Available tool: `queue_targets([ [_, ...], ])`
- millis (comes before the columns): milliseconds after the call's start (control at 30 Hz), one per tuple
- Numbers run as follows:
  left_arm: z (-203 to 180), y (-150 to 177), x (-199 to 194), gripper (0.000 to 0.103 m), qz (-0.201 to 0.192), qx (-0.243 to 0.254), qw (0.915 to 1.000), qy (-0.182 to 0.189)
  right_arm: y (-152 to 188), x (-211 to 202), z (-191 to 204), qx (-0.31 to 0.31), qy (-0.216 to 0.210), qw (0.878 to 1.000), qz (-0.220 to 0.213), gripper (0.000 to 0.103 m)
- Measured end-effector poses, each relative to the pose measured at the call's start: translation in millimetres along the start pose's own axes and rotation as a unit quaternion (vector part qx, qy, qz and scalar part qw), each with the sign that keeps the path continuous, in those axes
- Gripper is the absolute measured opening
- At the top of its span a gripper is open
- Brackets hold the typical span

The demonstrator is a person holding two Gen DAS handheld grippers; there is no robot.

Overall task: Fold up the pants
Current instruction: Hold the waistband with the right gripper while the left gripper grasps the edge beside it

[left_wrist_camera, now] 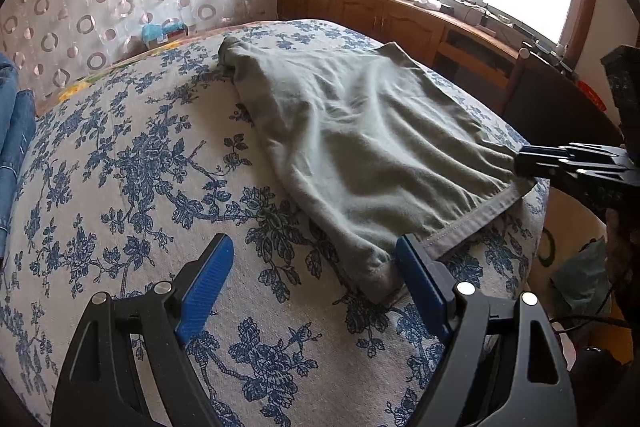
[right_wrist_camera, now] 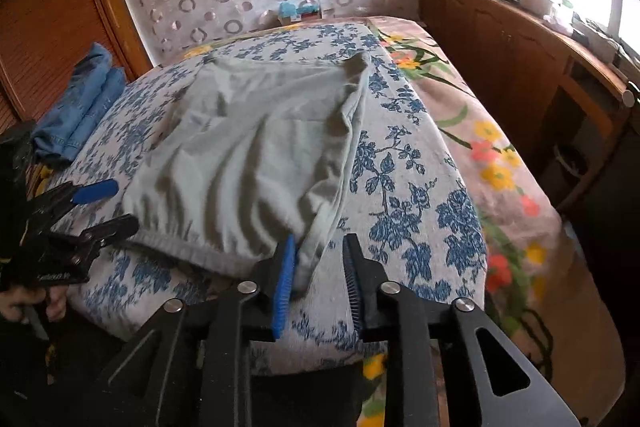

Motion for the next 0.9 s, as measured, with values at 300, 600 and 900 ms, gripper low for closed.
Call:
queue_targets([
  [300, -0.7, 0.3, -0.4, 0.084, -0.002, 0.001, 1.0000, -0.001, 0.7, 17.1, 2.5, -0.008, -0.006, 1.000, 0.010, 0.027],
  [600, -0.6, -1.0, 0.2, 0.084, -0.003, 0.001, 1.0000, -0.003, 0.9, 21.3, 9.5, -0.028, -0.026, 0.999, 0.010, 0.012],
  [900, -1.2, -1.1, -1.2, 0.080, 0.003, -0.016, 0.9999, 0.003, 3.4, 21.8, 6.6, -0.041, -0.025, 0.999, 0.002, 0.011],
])
Point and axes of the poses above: each gripper's, at about its wrist camera, not at the fingertips, and x roughly the way its jaws point, z to its left, y to its underside, the point moved 5 cm from there along x, roughly the way its jaws point, and after that the axes turned 4 degrees about z, right-handed, at the moved point
